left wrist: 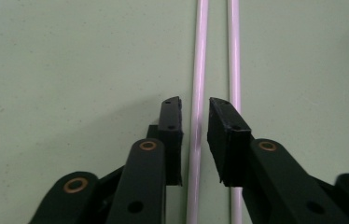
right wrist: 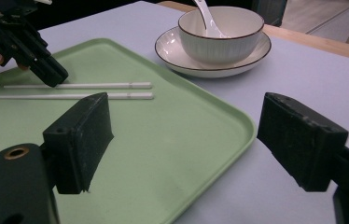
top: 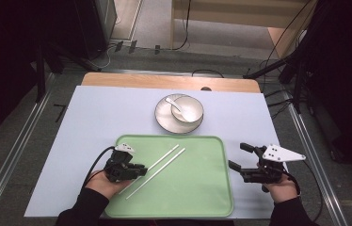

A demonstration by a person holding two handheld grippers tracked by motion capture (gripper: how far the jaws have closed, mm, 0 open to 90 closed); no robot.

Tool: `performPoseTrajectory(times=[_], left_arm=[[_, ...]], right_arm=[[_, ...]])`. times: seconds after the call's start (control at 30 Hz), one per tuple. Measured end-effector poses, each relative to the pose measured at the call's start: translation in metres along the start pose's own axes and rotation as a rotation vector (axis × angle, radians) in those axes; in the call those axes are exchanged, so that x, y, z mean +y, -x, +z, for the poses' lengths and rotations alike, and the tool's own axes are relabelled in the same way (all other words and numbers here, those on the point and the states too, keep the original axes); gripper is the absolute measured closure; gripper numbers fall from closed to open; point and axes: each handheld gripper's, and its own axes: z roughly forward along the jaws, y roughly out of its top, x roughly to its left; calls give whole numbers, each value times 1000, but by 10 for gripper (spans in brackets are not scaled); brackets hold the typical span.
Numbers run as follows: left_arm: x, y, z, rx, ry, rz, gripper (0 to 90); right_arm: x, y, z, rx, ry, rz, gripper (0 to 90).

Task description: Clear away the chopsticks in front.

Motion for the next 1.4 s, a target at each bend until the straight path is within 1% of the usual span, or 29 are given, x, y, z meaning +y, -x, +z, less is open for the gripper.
performPoseTrajectory(times=[0.03, 0.07, 0.1, 0.13, 0.17, 0.2, 0.27, 0.3, 0.37, 0.43, 0.53, 0.67, 0.7, 0.73, 0.77, 0.8, 0.83, 0.97, 1.0, 1.03, 1.07, 1.2, 1.3, 1.37, 1.4], left_arm=[[1, -1, 0, -19, -6, -10, 682], [1, -1, -1, -34, -12, -14, 682], [1, 0, -2, -37, -5, -15, 651], [1, 0, -3, -38, -6, -6, 614], [1, 1, -6, -47, 0, -8, 585], [2, 1, -9, -50, 13, -1, 564], [2, 1, -17, -39, 33, 16, 478], [2, 2, -21, -30, 47, 24, 460], [0, 0, -31, -9, 72, 54, 408], [-2, -3, -39, 3, 91, 69, 371], [-5, -11, -52, 13, 129, 60, 346], [-10, -23, -67, 13, 180, 39, 333], [-11, -26, -70, 19, 189, 39, 326], [-12, -28, -73, 25, 193, 45, 301], [-14, -31, -76, 43, 198, 46, 286], [-15, -32, -79, 64, 206, 54, 293], [-17, -35, -82, 75, 216, 66, 293], [-24, -44, -94, 98, 248, 66, 278], [-26, -46, -97, 98, 255, 63, 277], [-27, -48, -99, 93, 265, 63, 276], [-29, -49, -101, 97, 274, 62, 273], [-37, -55, -107, 127, 301, 83, 273], [-41, -60, -110, 149, 324, 74, 273], [-44, -63, -112, 159, 334, 71, 270], [-45, -65, -113, 157, 342, 71, 270]], right_arm=[[0, 0, 0, 0, 1, -1, 183], [0, 0, 0, 0, 1, -1, 183], [0, 0, 0, 0, 1, 2, 183], [0, 1, 0, 0, 1, 3, 183], [0, 1, 0, -1, 0, 3, 183], [-1, 1, 0, -1, 0, 4, 183], [-1, 1, 0, -1, 1, 4, 183], [-1, 1, 0, 0, 1, 4, 183], [-1, 1, -1, 0, 3, 7, 183], [-1, 1, -1, -3, 4, 12, 183], [-1, 2, -2, -5, 6, 12, 183], [-1, 2, -3, -6, 8, 15, 183], [-1, 2, -3, -7, 9, 15, 183], [-1, 2, -4, -7, 8, 17, 183], [-1, 2, -4, -7, 8, 19, 183], [-2, 3, -4, -9, 8, 20, 183], [-2, 3, -4, -9, 8, 20, 183], [-2, 3, -6, -13, 9, 21, 183], [-2, 3, -6, -14, 9, 22, 183], [-2, 3, -7, -13, 10, 22, 183], [-3, 3, -7, -14, 10, 23, 183], [-3, 3, -8, -17, 9, 25, 183], [-4, 4, -10, -19, 9, 27, 183], [-4, 4, -11, -21, 9, 25, 183], [-5, 5, -12, -22, 10, 26, 183]])
